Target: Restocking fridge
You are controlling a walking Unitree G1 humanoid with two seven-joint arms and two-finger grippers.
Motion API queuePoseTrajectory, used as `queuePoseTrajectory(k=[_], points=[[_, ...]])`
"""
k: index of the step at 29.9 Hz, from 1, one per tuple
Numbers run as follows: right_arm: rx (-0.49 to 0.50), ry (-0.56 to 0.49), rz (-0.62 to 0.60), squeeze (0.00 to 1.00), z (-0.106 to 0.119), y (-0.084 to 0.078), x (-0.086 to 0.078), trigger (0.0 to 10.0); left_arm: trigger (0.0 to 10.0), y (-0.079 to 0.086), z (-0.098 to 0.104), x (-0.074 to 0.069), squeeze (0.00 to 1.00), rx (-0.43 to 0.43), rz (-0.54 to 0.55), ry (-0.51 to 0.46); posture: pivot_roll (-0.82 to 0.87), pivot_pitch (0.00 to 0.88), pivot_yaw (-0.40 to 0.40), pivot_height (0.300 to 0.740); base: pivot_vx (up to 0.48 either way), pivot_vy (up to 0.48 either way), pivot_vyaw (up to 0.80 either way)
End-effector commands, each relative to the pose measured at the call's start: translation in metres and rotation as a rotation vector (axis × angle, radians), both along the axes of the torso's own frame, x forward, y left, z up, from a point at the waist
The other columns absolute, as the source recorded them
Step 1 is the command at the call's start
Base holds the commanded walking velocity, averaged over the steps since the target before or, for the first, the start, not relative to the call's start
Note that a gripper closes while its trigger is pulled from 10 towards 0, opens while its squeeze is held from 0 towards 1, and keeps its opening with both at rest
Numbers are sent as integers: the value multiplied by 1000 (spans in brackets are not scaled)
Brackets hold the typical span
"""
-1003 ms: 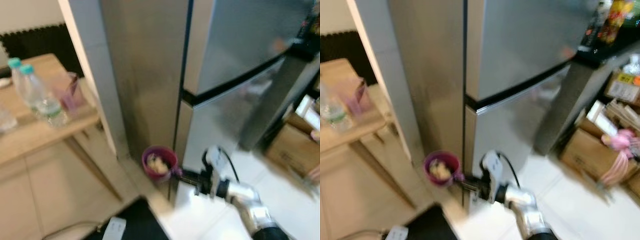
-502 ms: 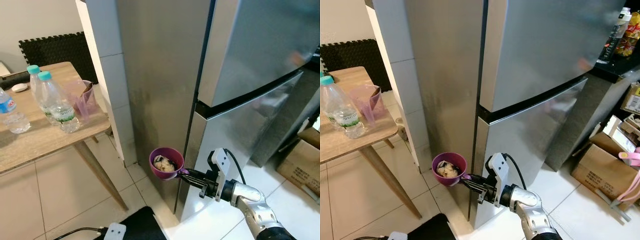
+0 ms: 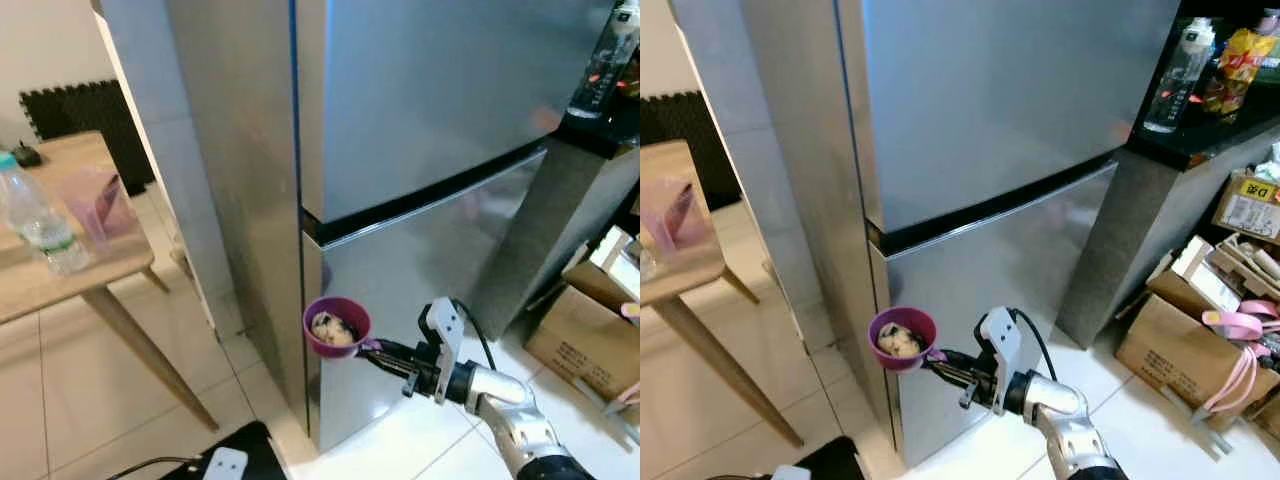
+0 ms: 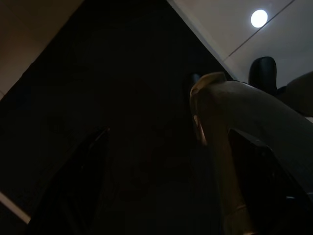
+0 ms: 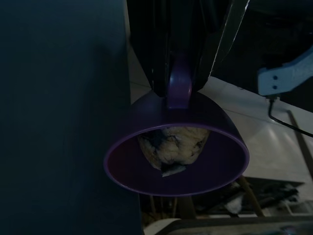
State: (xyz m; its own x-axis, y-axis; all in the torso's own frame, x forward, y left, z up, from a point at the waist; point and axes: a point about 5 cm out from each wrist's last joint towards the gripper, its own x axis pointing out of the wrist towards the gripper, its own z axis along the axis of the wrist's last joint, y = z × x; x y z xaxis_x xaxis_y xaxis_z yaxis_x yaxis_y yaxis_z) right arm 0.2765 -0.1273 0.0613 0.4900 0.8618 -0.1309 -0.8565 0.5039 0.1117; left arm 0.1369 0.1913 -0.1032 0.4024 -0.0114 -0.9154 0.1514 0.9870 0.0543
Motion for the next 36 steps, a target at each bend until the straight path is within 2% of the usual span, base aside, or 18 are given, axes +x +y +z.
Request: queuePoseTrajectory(k=[1, 4, 11, 27, 29, 31, 33, 35, 36], points=[[11, -16, 12, 0, 3, 3, 0, 10000, 10000, -2, -3, -7, 0, -6, 9, 31, -59, 0, -3, 740, 0, 0, 0], [11, -16, 12, 0, 3, 3, 0, 10000, 10000, -8, -2, -2, 0, -21, -4, 28, -59, 0, -3, 740, 0, 0, 0], [12, -15, 12, 0, 2, 3, 0, 10000, 10000, -10, -1, 1, 0, -30, -2, 23, -59, 0, -3, 740, 0, -439, 0], [14, -15, 13, 0, 3, 4, 0, 10000, 10000, -1, 3, 9, 0, 15, 57, -21, -59, 0, -4, 740, 0, 0, 0], [14, -16, 13, 0, 3, 4, 0, 10000, 10000, 1, 4, 11, 0, 16, 77, -32, -59, 0, -4, 740, 0, 0, 0], [15, -17, 12, 0, 3, 4, 0, 10000, 10000, 11, 8, 18, 0, 22, 170, -81, -59, 0, -4, 740, 0, 0, 0], [15, -17, 12, 0, 3, 4, 0, 10000, 10000, 15, 10, 21, 0, 24, 201, -100, -59, 0, -4, 740, 0, 0, 0], [13, -17, 10, 0, 3, 3, 0, 10000, 10000, 25, 18, 34, 0, -15, 298, -182, -59, 0, -4, 740, 0, 0, 0], [13, -17, 10, 0, 3, 3, 0, 10000, 10000, 25, 18, 34, 0, -15, 298, -182, -59, 0, -4, 740, 0, 0, 0]])
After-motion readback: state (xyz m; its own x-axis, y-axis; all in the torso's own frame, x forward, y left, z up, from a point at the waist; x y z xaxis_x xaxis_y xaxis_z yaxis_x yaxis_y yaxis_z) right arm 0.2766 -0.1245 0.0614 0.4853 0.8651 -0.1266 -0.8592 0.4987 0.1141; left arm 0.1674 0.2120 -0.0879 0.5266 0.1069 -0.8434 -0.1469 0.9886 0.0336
